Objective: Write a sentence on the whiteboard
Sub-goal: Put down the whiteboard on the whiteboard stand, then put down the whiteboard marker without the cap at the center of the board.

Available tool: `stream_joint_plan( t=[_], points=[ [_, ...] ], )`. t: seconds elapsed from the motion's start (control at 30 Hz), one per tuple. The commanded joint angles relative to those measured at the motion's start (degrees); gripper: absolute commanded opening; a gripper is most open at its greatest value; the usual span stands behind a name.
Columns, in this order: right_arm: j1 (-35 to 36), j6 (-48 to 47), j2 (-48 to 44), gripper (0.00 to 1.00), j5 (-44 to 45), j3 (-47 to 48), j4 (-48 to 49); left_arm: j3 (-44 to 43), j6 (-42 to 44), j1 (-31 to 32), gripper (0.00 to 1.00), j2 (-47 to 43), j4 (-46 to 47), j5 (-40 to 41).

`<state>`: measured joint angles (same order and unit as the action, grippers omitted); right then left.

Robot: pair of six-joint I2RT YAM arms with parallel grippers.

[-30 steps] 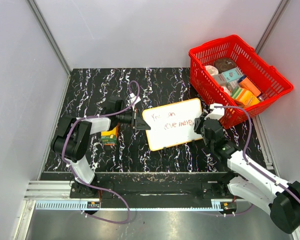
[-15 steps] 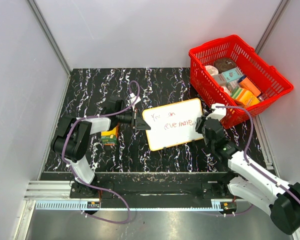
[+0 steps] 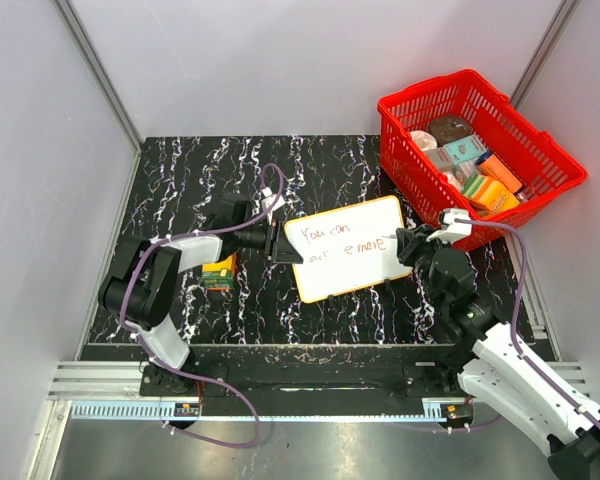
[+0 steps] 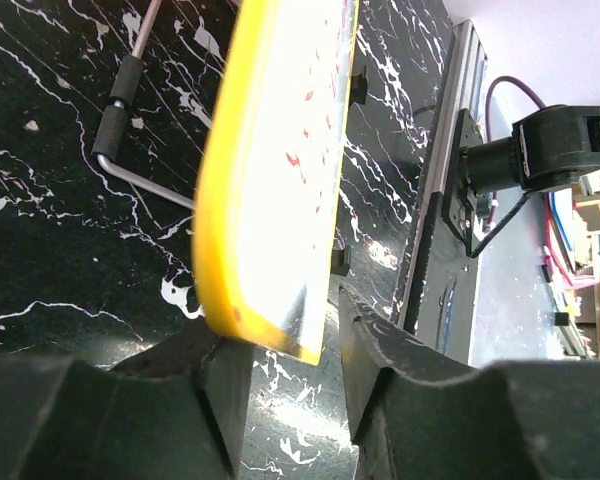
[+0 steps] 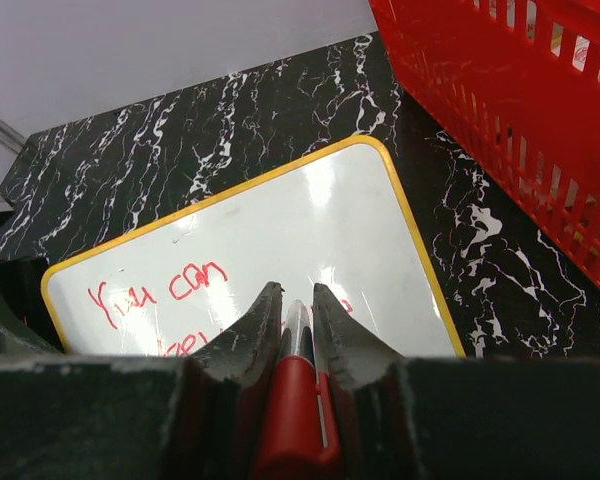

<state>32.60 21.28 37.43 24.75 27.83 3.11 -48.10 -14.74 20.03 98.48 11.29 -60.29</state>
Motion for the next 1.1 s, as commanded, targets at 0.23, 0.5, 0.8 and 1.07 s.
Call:
stream_joint_plan(
  t=[0.23, 0.5, 0.8, 1.07],
  points=[
    [-0.3, 3.9, -5.3, 0.0, -4.8, 2.4, -7.7, 1.7, 2.3, 0.2, 0.85, -11.2, 0.1, 8.2],
    [-0.3, 12.2, -10.7, 0.0, -11.4, 2.5, -15.6, 6.3, 1.4, 0.3, 0.99, -24.3, -3.0, 23.5],
    [-0.3, 32.7, -15.0, 0.0, -26.6, -2.7, -26.3, 9.9, -0.4, 2.5, 0.99, -40.2, -8.0, 44.8],
    [-0.3, 52.4, -26.7, 0.0, -36.8, -19.6, -27.8, 8.8, -1.3, 3.4, 0.99, -48.6, -12.5, 56.2]
  ],
)
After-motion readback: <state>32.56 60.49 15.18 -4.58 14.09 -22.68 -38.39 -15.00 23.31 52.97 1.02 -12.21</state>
